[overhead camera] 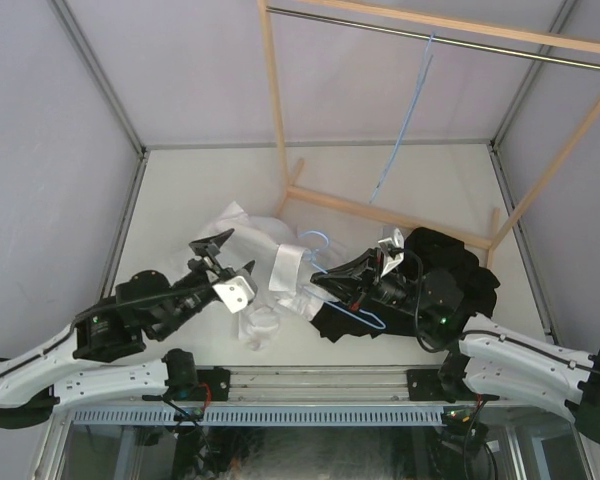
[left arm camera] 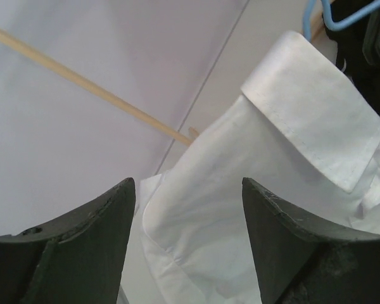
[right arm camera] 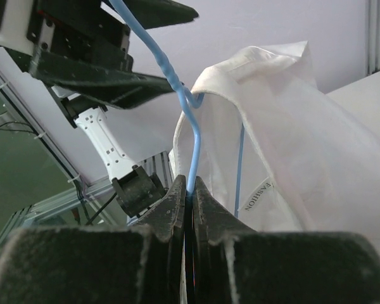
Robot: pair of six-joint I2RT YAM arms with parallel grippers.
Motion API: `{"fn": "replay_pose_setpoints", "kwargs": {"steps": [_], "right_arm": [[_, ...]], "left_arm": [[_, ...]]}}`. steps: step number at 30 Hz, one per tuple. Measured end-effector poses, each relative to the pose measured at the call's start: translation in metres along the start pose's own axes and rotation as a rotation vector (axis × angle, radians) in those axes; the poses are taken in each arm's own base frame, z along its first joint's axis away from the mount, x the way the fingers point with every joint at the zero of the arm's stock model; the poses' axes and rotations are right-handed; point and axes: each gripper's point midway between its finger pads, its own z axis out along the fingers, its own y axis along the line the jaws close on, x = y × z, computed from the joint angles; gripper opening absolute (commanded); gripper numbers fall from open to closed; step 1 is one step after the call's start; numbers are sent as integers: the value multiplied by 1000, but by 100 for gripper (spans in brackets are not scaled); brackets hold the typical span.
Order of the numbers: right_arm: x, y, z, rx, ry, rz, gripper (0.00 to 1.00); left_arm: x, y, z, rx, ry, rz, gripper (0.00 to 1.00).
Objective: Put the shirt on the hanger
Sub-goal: Hang the shirt on the hanger.
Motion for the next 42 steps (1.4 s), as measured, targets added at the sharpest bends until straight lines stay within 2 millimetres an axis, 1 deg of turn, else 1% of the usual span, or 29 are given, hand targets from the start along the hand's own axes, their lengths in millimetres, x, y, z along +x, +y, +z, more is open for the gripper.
{"fn": "replay_pose_setpoints", "kwargs": {"steps": [2,5,10,14,18,23,26,27,28,35,39,40,42], "right_arm": [[1,2,-1,-8,9,1,0],[5,6,-4,-22,30,-2,0],[12,12,-10,-45,71,-2,0],[14,20,-13,-70,87,-4,0],[17,25,-14,-90,99,-1,0],[19,26,-14,-101,108,2,0],[24,28,-14,-114,123,6,0],[25,29,-14,-118,128,8,0],[26,30,-13,-122,133,9,0],[33,29,-12,-123,154,16,0],[37,30,-11,-124,164,20,0],[37,29,-11,-124,165,21,0],[37,29,-11,-125,164,20,0]], "left_arm": [[7,-10,5,34,17,51,70],[9,-21,10,78,21,84,67],[7,-27,11,106,7,98,57],[6,-31,11,128,1,107,51],[10,-41,12,180,9,122,51],[12,-55,14,241,12,126,50],[11,-60,16,260,10,124,40],[12,-62,16,268,10,123,35],[12,-64,17,276,12,124,32],[17,-81,27,331,43,136,30],[18,-85,28,350,46,139,29],[17,-86,27,355,41,136,27],[15,-86,26,360,32,129,18]]}}
